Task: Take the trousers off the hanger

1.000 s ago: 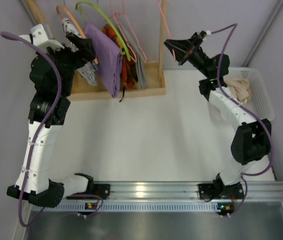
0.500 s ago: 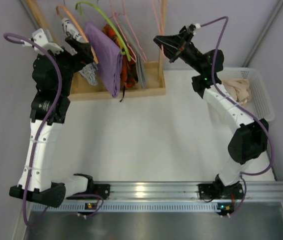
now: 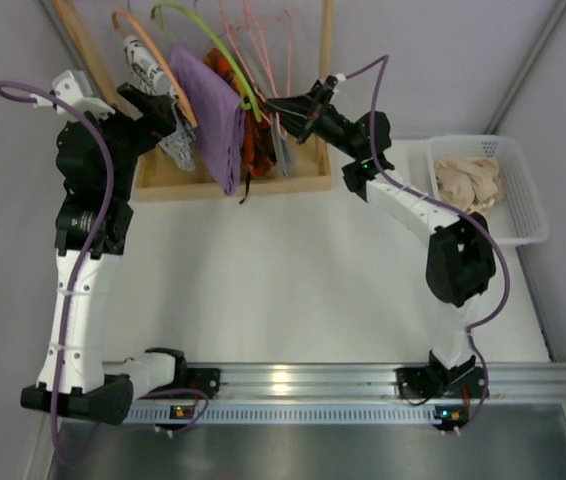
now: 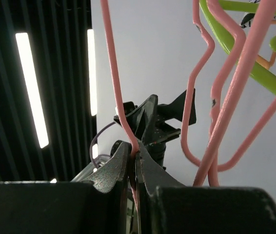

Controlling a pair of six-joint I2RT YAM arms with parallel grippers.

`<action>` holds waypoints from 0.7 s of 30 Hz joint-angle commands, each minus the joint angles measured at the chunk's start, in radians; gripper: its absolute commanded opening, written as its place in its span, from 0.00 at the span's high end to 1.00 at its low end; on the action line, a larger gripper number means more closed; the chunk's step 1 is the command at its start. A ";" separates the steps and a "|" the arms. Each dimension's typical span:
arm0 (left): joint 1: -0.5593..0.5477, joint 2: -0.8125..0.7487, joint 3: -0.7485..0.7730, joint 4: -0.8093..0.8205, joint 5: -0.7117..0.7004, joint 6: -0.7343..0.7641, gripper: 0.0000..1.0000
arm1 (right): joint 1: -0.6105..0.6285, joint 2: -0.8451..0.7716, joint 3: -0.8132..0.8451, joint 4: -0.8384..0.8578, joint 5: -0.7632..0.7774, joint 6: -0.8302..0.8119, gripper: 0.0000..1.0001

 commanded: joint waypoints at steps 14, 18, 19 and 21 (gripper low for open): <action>0.088 -0.044 -0.051 0.022 0.067 -0.066 0.01 | -0.080 0.057 0.207 0.027 0.049 0.166 1.00; 0.114 -0.034 -0.045 0.025 0.119 -0.119 0.01 | -0.093 0.037 0.130 -0.068 0.018 0.150 1.00; 0.117 -0.032 -0.045 0.024 0.139 -0.127 0.01 | -0.094 0.034 0.119 -0.090 0.013 0.146 1.00; 0.117 -0.035 -0.052 0.024 0.148 -0.139 0.01 | -0.091 0.035 0.116 -0.145 0.013 0.123 1.00</action>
